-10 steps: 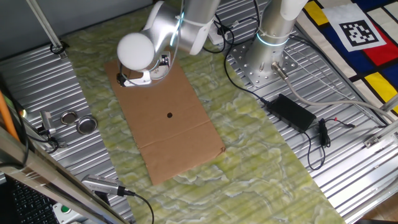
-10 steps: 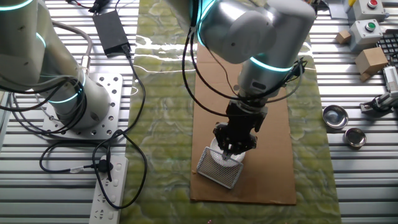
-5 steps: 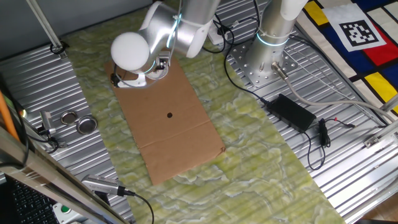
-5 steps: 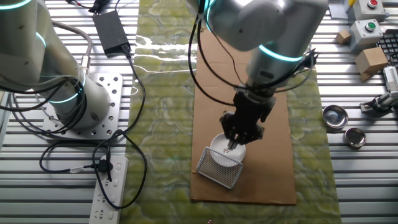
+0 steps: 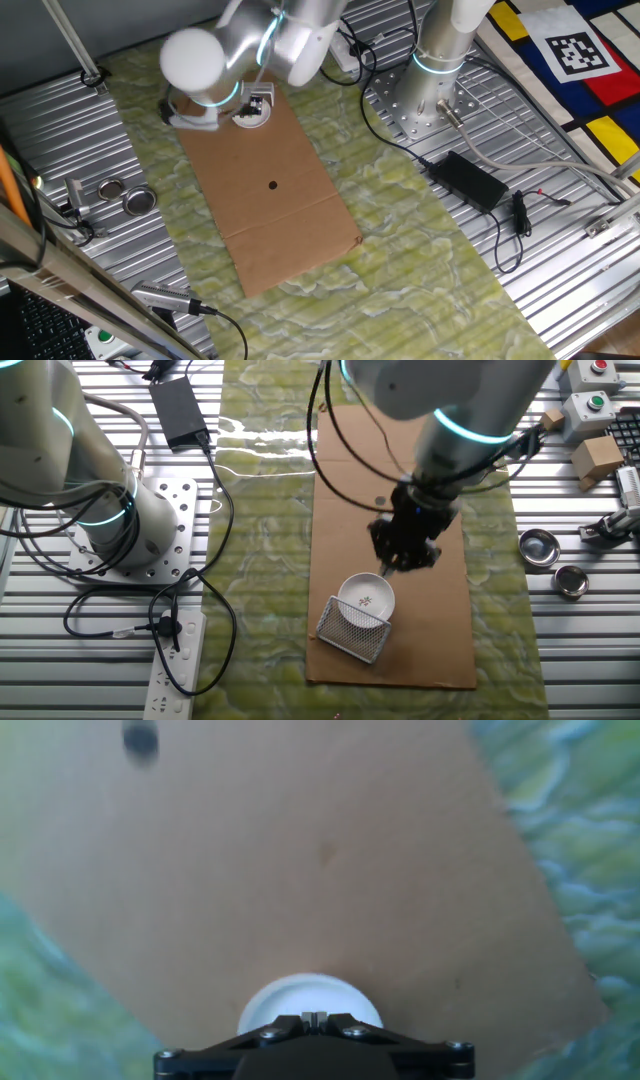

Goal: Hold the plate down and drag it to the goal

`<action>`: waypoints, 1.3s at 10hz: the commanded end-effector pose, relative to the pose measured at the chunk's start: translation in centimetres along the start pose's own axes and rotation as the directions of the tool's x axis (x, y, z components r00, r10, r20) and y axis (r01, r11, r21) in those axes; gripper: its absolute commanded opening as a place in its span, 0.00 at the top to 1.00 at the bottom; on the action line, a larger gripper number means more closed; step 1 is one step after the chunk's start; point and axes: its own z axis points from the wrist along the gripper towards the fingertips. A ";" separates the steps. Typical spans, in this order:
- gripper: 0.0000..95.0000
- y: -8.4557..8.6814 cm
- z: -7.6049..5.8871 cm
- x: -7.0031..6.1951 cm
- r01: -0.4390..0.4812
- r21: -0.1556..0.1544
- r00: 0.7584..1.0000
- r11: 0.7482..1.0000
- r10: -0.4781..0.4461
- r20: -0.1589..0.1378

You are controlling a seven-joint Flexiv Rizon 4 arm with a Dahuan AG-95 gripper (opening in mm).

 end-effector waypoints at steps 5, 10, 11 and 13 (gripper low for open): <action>1.00 7.7 -5.5 -6.3 -0.429 -0.245 0.842 0.870 0.483 0.241; 1.00 8.6 -6.4 -6.2 -0.380 -0.235 0.862 0.895 0.435 0.260; 1.00 8.6 -6.4 -6.2 -0.380 -0.237 0.862 0.894 0.436 0.261; 1.00 8.6 -6.4 -6.2 -0.362 -0.237 0.867 0.902 0.419 0.271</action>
